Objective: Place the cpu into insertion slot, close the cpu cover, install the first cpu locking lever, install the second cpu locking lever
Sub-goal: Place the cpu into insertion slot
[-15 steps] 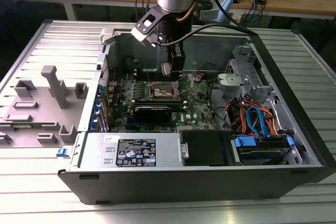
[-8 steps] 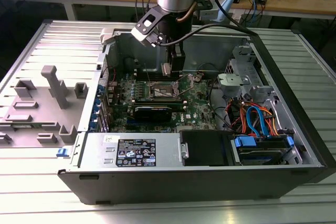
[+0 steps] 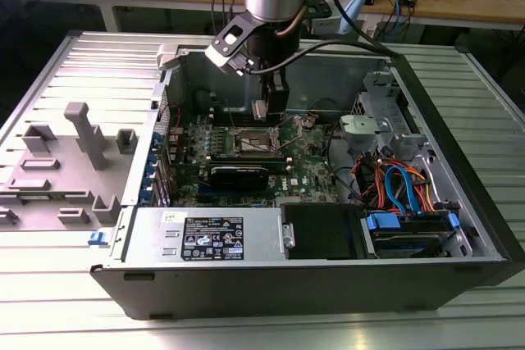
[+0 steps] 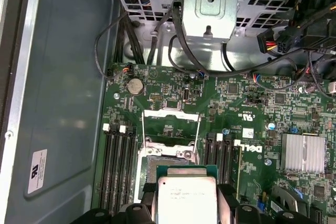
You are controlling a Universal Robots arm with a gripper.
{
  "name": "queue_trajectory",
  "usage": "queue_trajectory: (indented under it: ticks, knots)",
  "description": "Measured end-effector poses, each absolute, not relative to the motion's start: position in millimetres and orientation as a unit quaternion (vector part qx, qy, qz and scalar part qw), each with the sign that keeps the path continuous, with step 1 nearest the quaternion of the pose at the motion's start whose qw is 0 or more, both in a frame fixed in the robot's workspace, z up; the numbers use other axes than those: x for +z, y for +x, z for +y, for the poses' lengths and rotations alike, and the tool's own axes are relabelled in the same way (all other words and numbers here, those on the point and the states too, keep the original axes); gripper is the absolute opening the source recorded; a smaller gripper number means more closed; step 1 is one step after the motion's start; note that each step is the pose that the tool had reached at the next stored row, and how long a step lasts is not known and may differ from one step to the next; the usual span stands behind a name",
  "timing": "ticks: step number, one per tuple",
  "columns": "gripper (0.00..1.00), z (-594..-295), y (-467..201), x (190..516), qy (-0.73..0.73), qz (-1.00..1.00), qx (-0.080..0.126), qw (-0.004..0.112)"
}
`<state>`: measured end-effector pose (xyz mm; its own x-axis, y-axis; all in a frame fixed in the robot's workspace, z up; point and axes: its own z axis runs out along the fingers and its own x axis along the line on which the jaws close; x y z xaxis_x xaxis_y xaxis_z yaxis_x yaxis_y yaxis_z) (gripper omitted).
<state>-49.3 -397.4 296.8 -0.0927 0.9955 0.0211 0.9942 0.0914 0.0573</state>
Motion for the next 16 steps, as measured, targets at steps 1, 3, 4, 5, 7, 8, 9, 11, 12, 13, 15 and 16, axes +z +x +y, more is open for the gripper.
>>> queue_trajectory:
  ticks: [1, 3, 4, 5, 7, 8, 9, 11, 12, 13, 15, 16]
  knots:
    - [0.54, -397.4, -49.3, 295.9, 0.673, 0.739, 0.028, 0.012]
    - [0.54, -397.4, -49.3, 294.1, 0.673, 0.739, 0.028, 0.012]
    - [0.54, -397.4, -49.3, 293.2, 0.673, 0.739, 0.028, 0.012]
    - [0.54, -397.4, -49.3, 291.9, 0.673, 0.739, 0.028, 0.012]
    - [0.54, -397.4, -49.3, 290.5, 0.673, 0.739, 0.028, 0.012]
    - [0.54, -397.4, -49.3, 289.6, 0.673, 0.739, 0.028, 0.012]
    - [0.54, -397.4, -49.3, 288.7, 0.673, 0.739, 0.028, 0.012]
    - [0.54, -397.4, -49.3, 286.6, 0.673, 0.739, 0.028, 0.012]
    - [0.54, -397.4, -49.3, 286.1, 0.673, 0.739, 0.028, 0.012]
    - [0.54, -397.4, -49.3, 285.9, 0.673, 0.739, 0.028, 0.012]
    - [0.54, -397.4, -49.3, 285.8, 0.673, 0.739, 0.028, 0.012]
    - [0.54, -397.4, -49.3, 285.7, 0.673, 0.739, 0.028, 0.012]
